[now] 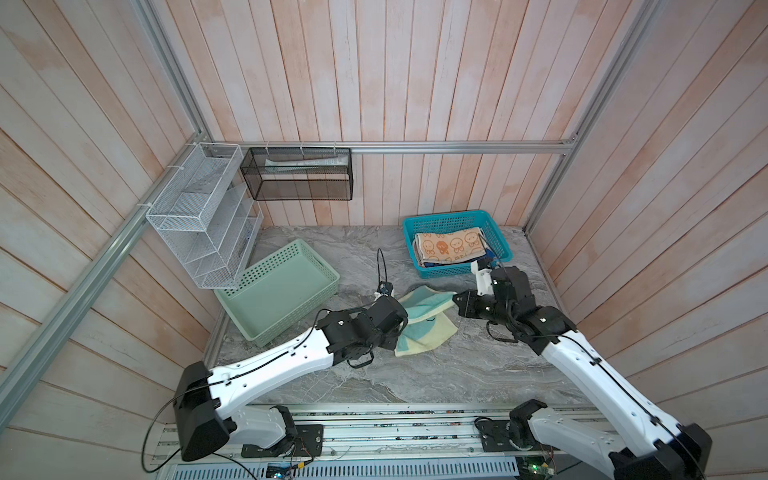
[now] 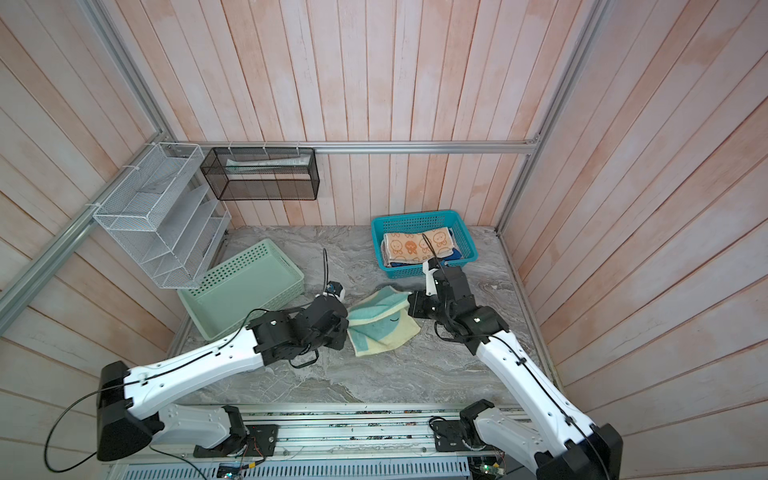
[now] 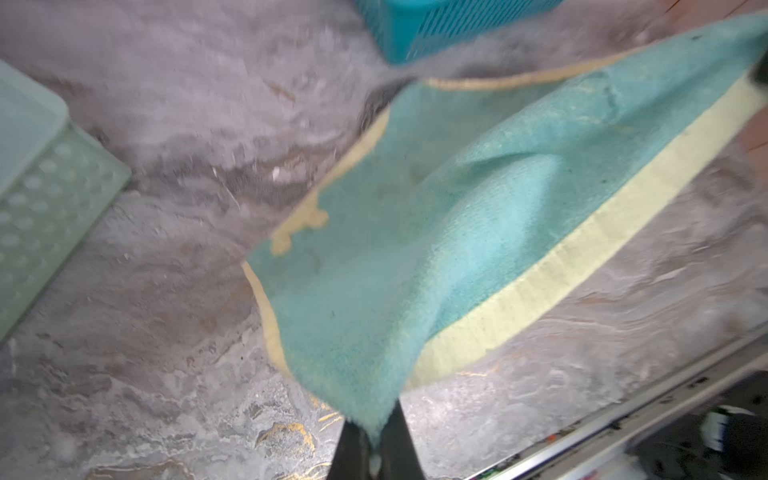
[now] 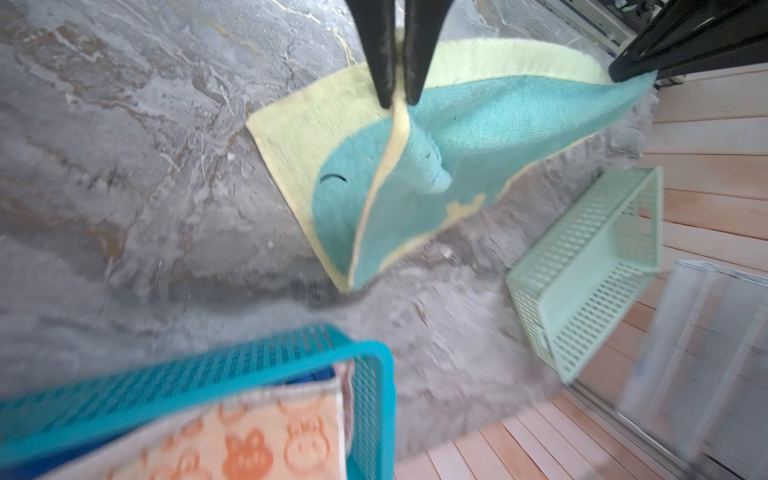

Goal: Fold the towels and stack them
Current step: 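Lay the teal towel flat and grasp its far edge with both grippers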

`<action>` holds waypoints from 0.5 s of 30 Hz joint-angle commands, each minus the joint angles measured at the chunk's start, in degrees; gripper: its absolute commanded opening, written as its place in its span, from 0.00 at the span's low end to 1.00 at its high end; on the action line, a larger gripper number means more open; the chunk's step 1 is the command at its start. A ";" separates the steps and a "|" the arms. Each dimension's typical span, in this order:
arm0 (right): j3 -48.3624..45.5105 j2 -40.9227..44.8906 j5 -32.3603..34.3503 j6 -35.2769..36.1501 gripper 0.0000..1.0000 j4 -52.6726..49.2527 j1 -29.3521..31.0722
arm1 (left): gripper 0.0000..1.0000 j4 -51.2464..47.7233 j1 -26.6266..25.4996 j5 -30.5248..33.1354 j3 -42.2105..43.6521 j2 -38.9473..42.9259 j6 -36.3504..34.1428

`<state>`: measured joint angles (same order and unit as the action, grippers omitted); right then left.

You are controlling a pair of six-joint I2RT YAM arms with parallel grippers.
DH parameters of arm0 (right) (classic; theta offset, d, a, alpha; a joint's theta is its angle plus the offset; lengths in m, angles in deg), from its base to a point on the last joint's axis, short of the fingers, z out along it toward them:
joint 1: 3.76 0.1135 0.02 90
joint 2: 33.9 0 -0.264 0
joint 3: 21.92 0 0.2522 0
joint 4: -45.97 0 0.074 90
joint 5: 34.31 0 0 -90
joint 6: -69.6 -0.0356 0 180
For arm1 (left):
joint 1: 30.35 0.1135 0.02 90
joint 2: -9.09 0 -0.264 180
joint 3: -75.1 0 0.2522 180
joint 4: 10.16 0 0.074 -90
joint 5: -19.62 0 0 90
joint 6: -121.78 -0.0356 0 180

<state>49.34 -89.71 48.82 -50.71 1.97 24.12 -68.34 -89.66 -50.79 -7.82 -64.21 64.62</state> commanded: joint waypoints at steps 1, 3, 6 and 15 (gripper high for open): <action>7.69 4.54 6.68 -1.58 0.00 -7.92 3.04 | 0.00 -3.43 -1.31 3.69 -5.22 5.33 -4.83; 13.83 5.59 9.46 -1.51 0.00 -11.47 5.49 | 0.00 -4.85 -2.07 2.19 -9.89 7.14 -6.72; 23.08 5.24 12.78 -1.26 0.00 -16.39 9.33 | 0.00 -8.59 -2.66 -0.71 -18.54 7.49 -8.24; 39.63 -4.37 16.44 1.35 0.00 -23.31 11.45 | 0.00 -20.47 -1.26 -0.94 -40.79 0.02 -10.53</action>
<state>87.15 -90.34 60.60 -51.27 -16.45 35.46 -80.89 -92.26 -53.39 -44.57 -60.75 56.38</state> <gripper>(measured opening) 0.054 0.059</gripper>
